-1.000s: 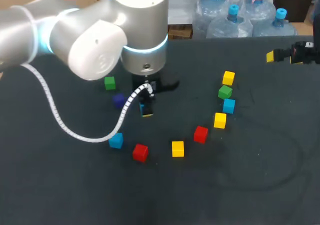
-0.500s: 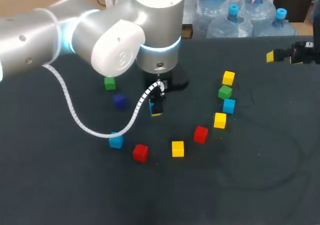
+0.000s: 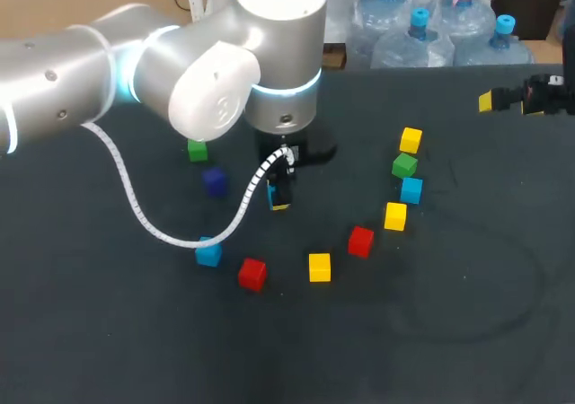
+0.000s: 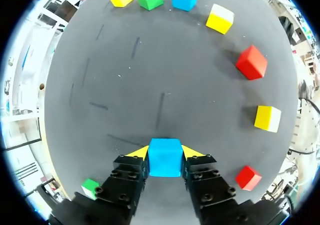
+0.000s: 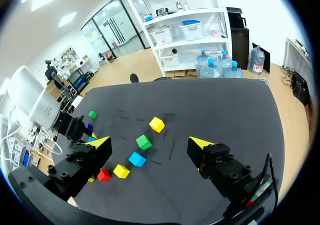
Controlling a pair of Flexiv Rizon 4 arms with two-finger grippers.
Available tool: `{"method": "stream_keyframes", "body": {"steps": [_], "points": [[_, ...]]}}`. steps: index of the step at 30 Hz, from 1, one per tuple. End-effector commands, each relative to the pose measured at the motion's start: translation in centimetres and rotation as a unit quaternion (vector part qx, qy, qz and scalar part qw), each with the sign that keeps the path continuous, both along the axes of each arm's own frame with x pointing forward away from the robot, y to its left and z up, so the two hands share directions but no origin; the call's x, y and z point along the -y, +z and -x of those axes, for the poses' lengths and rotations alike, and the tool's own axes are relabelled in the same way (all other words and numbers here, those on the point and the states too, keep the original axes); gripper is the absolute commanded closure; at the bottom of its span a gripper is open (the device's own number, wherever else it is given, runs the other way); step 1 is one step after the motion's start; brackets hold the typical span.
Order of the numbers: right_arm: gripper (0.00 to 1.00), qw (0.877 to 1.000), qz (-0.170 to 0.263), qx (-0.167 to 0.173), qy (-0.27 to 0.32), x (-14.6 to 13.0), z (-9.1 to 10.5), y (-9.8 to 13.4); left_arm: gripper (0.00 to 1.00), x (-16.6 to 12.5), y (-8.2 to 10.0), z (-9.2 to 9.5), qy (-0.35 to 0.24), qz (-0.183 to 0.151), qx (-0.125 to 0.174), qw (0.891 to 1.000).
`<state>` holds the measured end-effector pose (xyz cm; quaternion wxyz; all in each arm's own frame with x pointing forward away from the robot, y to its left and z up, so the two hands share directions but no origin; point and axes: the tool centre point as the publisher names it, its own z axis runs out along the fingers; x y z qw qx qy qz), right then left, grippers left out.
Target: Place the blue cubes, place green cubes on the blue cubes, place the yellow cubes on the green cubes, then place the red cubes on the yellow cubes, and place purple cube on the red cubes.
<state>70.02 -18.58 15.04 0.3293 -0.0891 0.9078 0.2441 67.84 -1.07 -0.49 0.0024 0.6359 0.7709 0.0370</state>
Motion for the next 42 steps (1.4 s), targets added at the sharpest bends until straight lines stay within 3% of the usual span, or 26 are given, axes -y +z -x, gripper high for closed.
{"method": "stream_keyframes", "body": {"steps": [1, 6, 10, 15, 27, 38, 39, 42], "points": [[0.00, 1.000, 0.001, 0.000, -0.001, -0.1, 0.0, 0.0, 1.00, 0.5, -0.4, -0.9, -0.003, 0.002, -0.008, 1.000], [0.00, 1.000, 0.001, 0.000, -0.001, -0.1, 0.0, 0.0, 1.00, 0.9, -0.4, -1.2, -0.015, 0.004, -0.003, 1.000], [0.00, 1.000, 0.001, 0.000, -0.001, -0.1, 0.0, 0.0, 1.00, 1.6, -0.2, -1.2, -0.053, -0.002, 0.020, 0.998], [0.00, 1.000, 0.001, 0.000, -0.001, -0.1, 0.0, 0.0, 1.00, 1.4, 0.2, -1.4, -0.061, -0.004, 0.020, 0.998], [0.00, 1.000, 0.001, 0.000, -0.001, -0.1, 0.0, 0.0, 1.00, 0.5, -0.2, -1.5, -0.072, -0.007, -0.006, 0.997], [0.00, 1.000, 0.001, 0.000, -0.001, -0.1, 0.0, 0.0, 1.00, 0.7, -0.6, -1.7, -0.076, -0.004, -0.012, 0.997], [0.00, 1.000, 0.001, 0.000, -0.001, -0.1, 0.0, 0.0, 0.95, 0.7, -0.6, -1.7, -0.076, -0.004, -0.013, 0.997], [0.00, 1.000, 0.001, 0.000, -0.001, -0.1, 0.0, 0.0, 0.60, 0.7, -0.5, -1.7, -0.076, -0.003, -0.014, 0.997]]}}
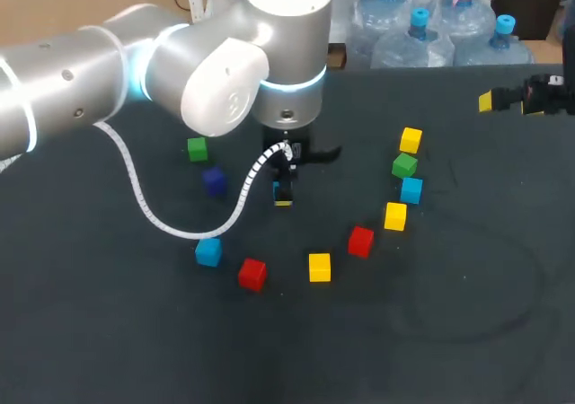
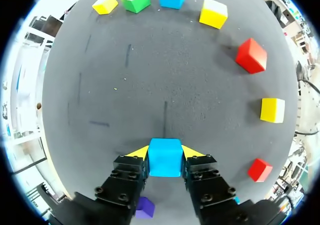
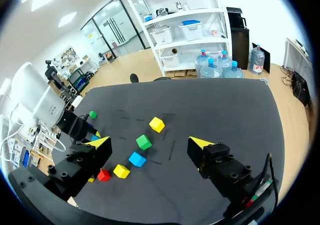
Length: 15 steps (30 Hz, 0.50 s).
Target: Place the blue cubes, place green cubes on the blue cubes, place the yellow cubes on the green cubes, then place the red cubes on the yellow cubes, and place purple cube on the red cubes.
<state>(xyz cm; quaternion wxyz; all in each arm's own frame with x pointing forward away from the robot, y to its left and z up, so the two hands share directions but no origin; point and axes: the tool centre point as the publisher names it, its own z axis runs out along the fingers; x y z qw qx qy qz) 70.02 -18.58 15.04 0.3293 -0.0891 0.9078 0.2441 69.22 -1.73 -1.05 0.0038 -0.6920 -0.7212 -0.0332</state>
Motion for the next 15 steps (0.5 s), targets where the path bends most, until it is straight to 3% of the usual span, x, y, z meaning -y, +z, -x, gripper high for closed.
{"method": "stream_keyframes", "body": {"steps": [1, 2, 10, 15], "points": [[0.00, 1.000, 0.001, 0.000, -0.001, -0.1, 0.0, 0.0, 0.29, 0.1, 0.1, -0.4, -0.001, 0.000, -0.005, 1.000], [0.00, 1.000, 0.001, 0.000, -0.001, -0.1, 0.0, 0.0, 0.00, 0.0, 0.1, -0.4, 0.000, 0.000, -0.005, 1.000], [0.00, 1.000, 0.001, 0.000, -0.001, -0.1, 0.0, 0.0, 0.00, -0.7, 0.3, -0.3, 0.014, 0.003, -0.007, 1.000], [0.00, 1.000, 0.001, 0.000, -0.001, -0.1, 0.0, 0.0, 0.00, -2.3, 2.2, 0.4, 0.033, 0.002, 0.017, 0.999]]}}
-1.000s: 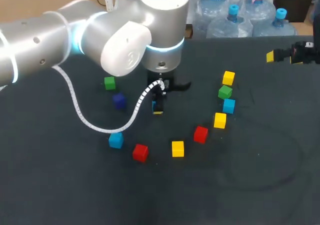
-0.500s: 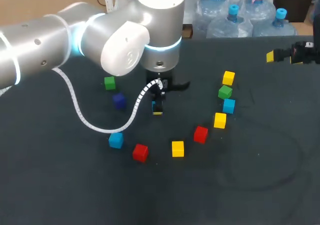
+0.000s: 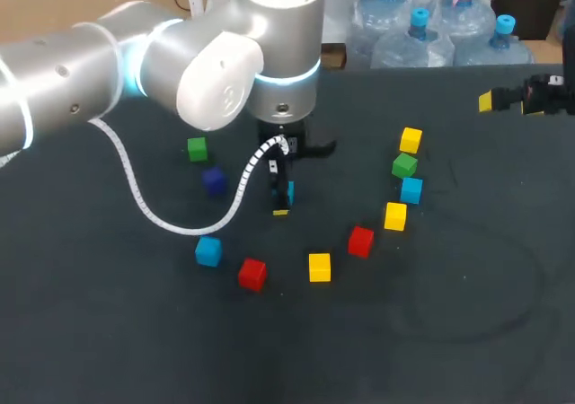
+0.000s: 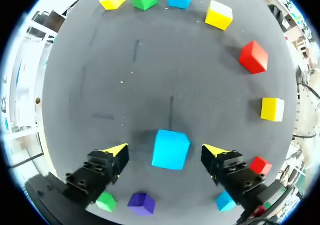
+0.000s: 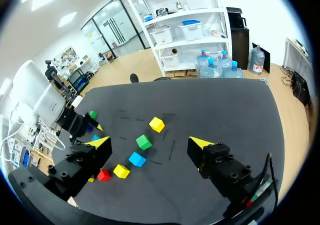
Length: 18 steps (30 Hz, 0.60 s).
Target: Place the blue cubes, place green cubes on the blue cubes, place the yellow cubes on the green cubes, then place the red cubes on the yellow cubes, and place purple cube on the red cubes.
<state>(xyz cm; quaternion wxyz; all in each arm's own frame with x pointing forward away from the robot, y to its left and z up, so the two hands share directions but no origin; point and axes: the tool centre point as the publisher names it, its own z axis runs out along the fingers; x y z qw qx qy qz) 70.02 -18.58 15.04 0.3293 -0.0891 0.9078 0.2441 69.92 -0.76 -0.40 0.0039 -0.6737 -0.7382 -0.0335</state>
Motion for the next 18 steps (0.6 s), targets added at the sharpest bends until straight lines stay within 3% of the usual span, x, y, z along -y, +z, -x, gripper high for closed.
{"method": "stream_keyframes", "body": {"steps": [1, 12, 18], "points": [[0.00, 1.000, 0.001, 0.000, -0.001, -0.1, 0.0, 0.0, 0.00, -1.8, 2.1, 1.4, 0.013, 0.000, 0.023, 1.000], [0.00, 1.000, 0.001, 0.000, -0.001, -0.1, 0.0, 0.0, 0.00, -6.7, 5.3, 5.3, 0.077, -0.013, 0.067, 0.995], [0.00, 1.000, 0.001, 0.000, -0.001, -0.1, 0.0, 0.0, 0.00, -7.4, 5.7, 9.2, 0.056, -0.036, 0.060, 0.996]]}}
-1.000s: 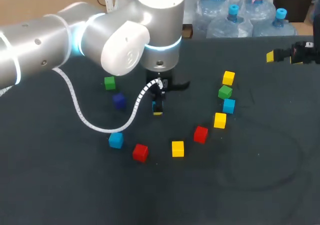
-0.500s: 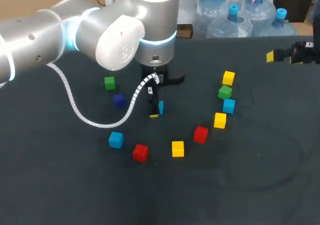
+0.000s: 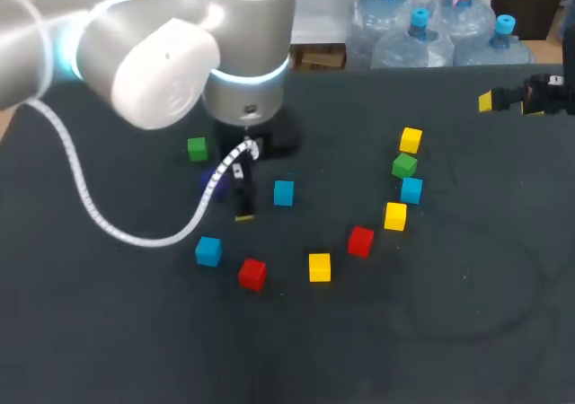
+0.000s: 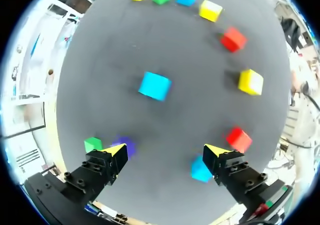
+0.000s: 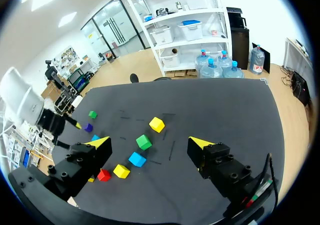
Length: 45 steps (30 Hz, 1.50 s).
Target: Place the blue cubes, place green cubes on the blue cubes, place the yellow cubes on the green cubes, then place the red cubes on the yellow cubes, and place purple cube on the red cubes.
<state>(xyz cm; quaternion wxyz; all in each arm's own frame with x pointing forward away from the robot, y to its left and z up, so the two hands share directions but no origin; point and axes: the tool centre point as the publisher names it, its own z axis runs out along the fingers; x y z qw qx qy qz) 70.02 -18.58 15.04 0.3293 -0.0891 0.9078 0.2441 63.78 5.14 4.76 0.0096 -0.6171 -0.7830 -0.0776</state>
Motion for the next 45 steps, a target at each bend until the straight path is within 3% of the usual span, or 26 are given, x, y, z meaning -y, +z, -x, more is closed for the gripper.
{"method": "stream_keyframes", "body": {"steps": [1, 6, 12, 17, 20, 27, 33, 45], "points": [[0.00, 1.000, 0.001, 0.000, -0.001, -0.1, 0.0, 0.0, 0.00, -1.7, 0.7, 3.8, -0.023, -0.008, 0.032, 0.999], [0.00, 1.000, 0.001, 0.000, -0.001, -0.1, 0.0, 0.0, 0.00, -3.1, 0.7, 6.8, -0.051, -0.022, 0.041, 0.998], [0.00, 1.000, 0.001, 0.000, -0.001, -0.1, 0.0, 0.0, 0.00, -5.5, -0.8, 7.8, -0.056, 0.032, 0.032, 0.997], [0.00, 1.000, 0.001, 0.000, -0.001, -0.1, 0.0, 0.0, 0.00, -7.0, -2.5, 7.0, -0.076, 0.064, 0.018, 0.995], [0.00, 1.000, 0.001, 0.000, -0.001, -0.1, 0.0, 0.0, 0.00, -7.3, -2.9, 6.3, -0.086, 0.051, 0.001, 0.995], [0.00, 1.000, 0.001, 0.000, -0.001, -0.1, 0.0, 0.0, 0.00, -6.8, -2.1, 4.5, -0.122, 0.042, -0.005, 0.992], [0.00, 1.000, 0.001, 0.000, -0.001, -0.1, 0.0, 0.0, 0.00, -6.1, -3.1, 3.6, -0.137, 0.034, -0.053, 0.989], [0.00, 1.000, 0.001, 0.000, -0.001, -0.1, 0.0, 0.0, 0.00, -5.6, -4.6, 2.9, -0.135, 0.020, -0.056, 0.989]]}}
